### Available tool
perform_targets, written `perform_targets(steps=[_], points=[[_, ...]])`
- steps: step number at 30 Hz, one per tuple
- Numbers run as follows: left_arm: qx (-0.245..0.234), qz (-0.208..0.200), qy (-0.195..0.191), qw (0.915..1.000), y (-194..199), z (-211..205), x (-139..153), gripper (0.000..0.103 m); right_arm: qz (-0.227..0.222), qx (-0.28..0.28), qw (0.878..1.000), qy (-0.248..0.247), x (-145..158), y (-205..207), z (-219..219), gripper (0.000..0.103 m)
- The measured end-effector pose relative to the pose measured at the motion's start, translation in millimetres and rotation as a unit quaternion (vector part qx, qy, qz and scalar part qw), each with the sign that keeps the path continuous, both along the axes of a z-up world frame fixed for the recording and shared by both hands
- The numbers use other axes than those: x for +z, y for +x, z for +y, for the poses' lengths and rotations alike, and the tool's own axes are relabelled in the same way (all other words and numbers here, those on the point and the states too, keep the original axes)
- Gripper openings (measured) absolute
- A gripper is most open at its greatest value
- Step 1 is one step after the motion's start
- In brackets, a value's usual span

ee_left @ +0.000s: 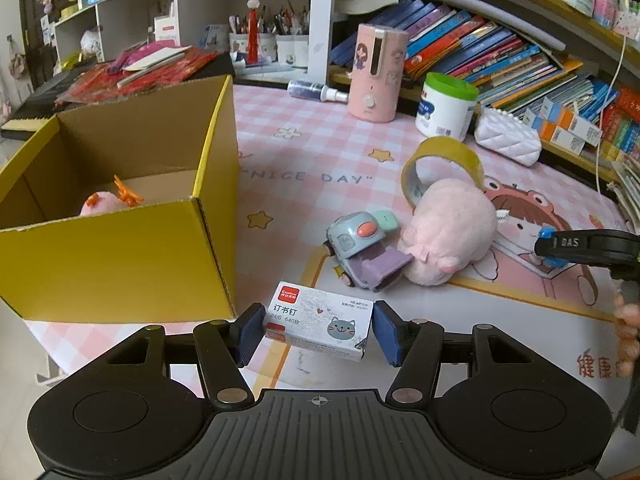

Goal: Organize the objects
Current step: 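Lift the staple box with the left tool while the right tool carries the blue clip toward the yellow box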

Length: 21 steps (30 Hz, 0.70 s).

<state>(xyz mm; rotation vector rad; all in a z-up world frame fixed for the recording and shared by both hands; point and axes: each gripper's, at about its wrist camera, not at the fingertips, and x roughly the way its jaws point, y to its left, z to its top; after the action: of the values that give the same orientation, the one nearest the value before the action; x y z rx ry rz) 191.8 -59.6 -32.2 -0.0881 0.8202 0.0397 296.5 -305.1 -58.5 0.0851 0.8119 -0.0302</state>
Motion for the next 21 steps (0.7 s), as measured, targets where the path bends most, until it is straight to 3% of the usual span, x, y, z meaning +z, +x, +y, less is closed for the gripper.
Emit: perform_targets(steps=[11,21], points=[[-0.02,-0.048,-0.036,0.998,-19,15,25,0.057,-0.034,0.053,0.998,0.023,54,-70,46,0.028],[-0.029,-0.057,-0.032,0.9974,-51,55,27,0.057,-0.041,0.111,0.993,-0.012,64,-123,113,0.028]])
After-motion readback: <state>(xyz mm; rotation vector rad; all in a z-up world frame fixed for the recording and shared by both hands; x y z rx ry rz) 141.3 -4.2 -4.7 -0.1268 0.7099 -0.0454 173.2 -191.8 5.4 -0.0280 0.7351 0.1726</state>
